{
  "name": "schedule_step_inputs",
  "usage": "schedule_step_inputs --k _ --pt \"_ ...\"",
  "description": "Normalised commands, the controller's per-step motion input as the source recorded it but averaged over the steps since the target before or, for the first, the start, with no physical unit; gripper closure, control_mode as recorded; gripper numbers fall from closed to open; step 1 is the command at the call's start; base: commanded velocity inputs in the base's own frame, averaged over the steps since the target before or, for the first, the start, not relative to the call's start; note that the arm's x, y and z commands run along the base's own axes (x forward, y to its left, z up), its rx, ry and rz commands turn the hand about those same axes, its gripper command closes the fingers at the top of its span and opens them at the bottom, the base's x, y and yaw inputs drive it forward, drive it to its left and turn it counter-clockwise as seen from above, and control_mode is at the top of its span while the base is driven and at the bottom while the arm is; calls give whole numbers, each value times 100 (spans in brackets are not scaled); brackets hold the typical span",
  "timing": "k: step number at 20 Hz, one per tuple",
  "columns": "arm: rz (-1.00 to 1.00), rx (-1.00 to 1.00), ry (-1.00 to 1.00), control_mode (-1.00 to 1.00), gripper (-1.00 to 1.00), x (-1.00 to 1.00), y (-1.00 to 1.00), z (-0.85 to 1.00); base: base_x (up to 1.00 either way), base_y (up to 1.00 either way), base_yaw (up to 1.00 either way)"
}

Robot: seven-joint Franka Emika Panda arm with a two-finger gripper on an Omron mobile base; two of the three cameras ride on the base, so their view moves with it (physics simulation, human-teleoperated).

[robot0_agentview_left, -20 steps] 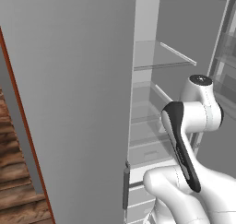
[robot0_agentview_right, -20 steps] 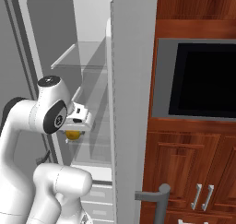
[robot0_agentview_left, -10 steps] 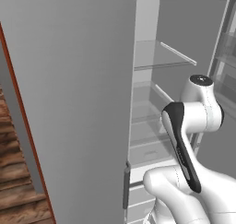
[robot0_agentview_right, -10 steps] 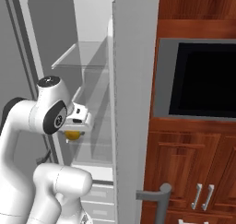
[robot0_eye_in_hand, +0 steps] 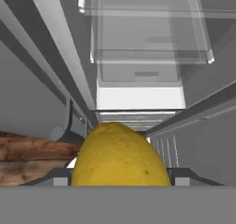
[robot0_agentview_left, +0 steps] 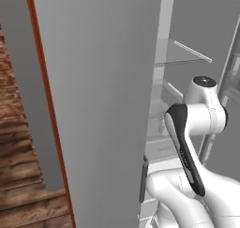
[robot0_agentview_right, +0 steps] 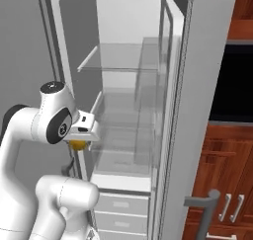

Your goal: Retrieve a lemon from the fridge and place it on the cutting board with the fish.

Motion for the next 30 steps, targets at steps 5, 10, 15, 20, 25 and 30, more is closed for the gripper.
schedule_step_inputs --k 5,10,15,20,25,30 --pt "0 0 0 100 100 0 0 0 -54 34 3" --pt "0 0 0 100 100 0 0 0 -29 9 23" --pt "0 0 0 100 100 0 0 0 -15 25 33" --pt "0 0 0 100 100 0 0 0 -31 20 50" --pt "0 0 0 100 100 0 0 0 -51 46 53" --pt "0 0 0 100 100 0 0 0 -74 67 48"
